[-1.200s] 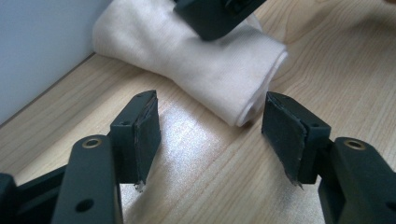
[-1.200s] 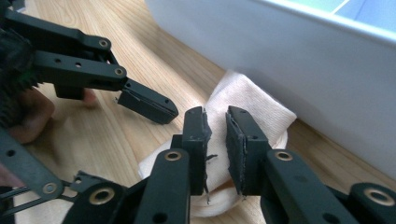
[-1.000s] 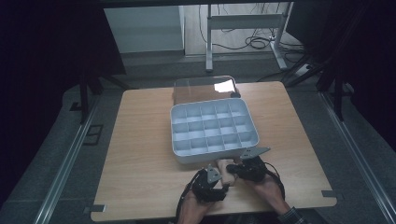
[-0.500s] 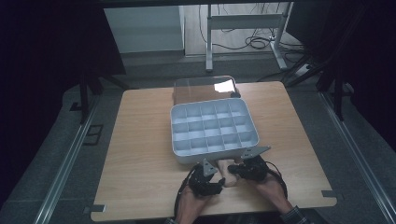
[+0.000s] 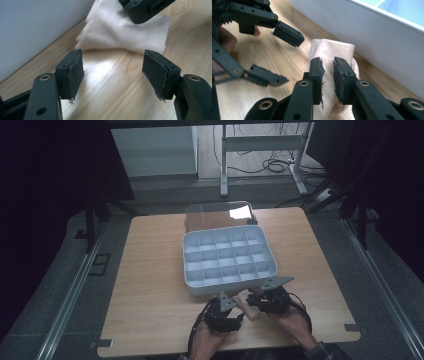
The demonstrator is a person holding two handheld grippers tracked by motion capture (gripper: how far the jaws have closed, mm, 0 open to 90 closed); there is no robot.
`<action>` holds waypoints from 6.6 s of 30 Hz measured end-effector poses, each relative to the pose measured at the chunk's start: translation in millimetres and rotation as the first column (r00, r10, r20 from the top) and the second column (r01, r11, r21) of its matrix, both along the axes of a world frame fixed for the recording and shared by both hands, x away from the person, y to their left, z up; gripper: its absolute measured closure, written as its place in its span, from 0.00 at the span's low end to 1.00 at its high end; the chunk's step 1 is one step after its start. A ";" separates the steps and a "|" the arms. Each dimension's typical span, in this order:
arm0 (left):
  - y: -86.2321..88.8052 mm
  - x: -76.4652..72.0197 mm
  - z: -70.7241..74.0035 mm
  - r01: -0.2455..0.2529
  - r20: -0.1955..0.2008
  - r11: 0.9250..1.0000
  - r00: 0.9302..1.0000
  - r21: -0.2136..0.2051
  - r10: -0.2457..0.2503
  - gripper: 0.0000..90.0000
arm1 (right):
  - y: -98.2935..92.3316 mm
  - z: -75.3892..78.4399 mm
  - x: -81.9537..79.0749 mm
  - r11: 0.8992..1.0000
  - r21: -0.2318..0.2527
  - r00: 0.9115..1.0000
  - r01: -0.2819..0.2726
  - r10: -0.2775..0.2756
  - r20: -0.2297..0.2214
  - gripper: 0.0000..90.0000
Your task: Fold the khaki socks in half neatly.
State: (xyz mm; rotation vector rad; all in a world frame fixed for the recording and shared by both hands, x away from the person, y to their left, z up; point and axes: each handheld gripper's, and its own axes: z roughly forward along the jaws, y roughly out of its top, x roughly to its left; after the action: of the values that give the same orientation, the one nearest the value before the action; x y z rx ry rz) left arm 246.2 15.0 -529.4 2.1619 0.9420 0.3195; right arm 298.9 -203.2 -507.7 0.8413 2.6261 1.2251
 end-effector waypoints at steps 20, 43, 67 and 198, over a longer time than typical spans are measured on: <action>96.6 -8.9 -5.3 -0.206 -0.028 0.978 0.978 -0.036 0.205 0.38 | 22.1 -12.8 -2.2 0.987 -0.159 0.998 0.040 -0.032 0.053 0.54; 107.6 -7.4 -11.9 -0.230 -0.040 0.972 0.973 -0.037 0.229 0.39 | 1.9 -12.8 19.0 0.991 -0.092 0.991 0.093 -0.101 -0.088 0.32; 107.8 -7.5 -12.2 -0.231 -0.035 0.972 0.973 -0.038 0.230 0.41 | 8.6 -1.3 14.7 0.993 -0.112 0.997 0.032 -0.040 -0.068 0.86; 101.4 -7.9 -12.2 -0.175 -0.017 0.984 0.984 0.028 0.175 0.25 | -28.1 69.3 28.4 0.993 0.066 0.995 0.102 -0.100 -0.027 0.83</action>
State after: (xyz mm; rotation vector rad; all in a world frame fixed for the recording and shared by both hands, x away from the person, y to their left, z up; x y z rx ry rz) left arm 238.2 116.4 -541.6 2.1135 1.1476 0.3987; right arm 327.4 -231.3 -438.3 0.9929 2.5389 1.2907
